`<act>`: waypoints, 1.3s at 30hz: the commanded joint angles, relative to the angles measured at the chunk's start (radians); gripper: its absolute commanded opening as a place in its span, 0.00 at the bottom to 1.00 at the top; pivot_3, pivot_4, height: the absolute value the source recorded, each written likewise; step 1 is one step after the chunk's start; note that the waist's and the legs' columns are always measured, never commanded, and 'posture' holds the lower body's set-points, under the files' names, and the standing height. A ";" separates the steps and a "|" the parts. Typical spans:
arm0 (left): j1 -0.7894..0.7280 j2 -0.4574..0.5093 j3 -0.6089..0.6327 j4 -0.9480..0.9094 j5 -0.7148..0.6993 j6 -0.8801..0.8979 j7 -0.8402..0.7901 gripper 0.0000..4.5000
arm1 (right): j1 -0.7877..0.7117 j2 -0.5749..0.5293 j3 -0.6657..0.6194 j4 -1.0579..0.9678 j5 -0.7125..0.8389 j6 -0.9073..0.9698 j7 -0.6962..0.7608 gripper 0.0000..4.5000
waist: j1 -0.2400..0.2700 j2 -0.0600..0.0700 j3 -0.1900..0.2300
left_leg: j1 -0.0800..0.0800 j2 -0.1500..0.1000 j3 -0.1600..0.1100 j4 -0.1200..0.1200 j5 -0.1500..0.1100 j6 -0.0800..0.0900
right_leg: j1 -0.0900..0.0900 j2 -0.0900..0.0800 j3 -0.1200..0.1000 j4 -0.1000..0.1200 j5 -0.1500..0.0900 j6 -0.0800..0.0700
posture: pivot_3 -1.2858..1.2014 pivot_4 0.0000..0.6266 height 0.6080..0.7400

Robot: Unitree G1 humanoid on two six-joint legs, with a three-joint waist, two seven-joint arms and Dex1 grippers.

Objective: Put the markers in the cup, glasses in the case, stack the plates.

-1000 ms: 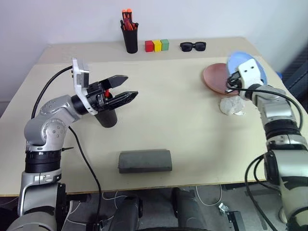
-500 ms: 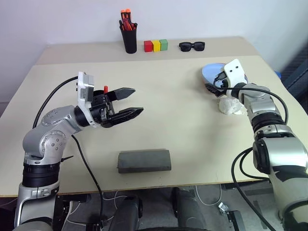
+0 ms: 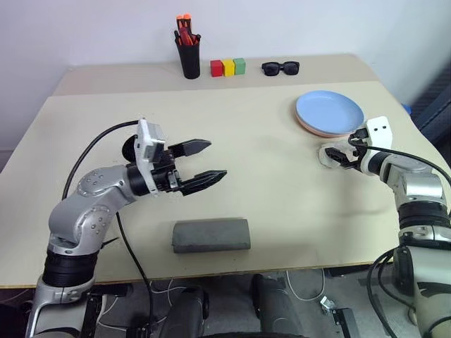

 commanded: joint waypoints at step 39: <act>0.020 -0.093 -0.058 -0.152 0.105 0.122 0.324 1.00 | -0.469 0.088 0.048 0.587 -0.128 -0.509 -0.202 1.00 | -0.003 0.000 0.000 | 0.000 0.000 0.000 -0.001 0.000 0.000 | 0.000 0.000 0.000 -0.001 0.000 0.000 | 0.52 0.24 1.00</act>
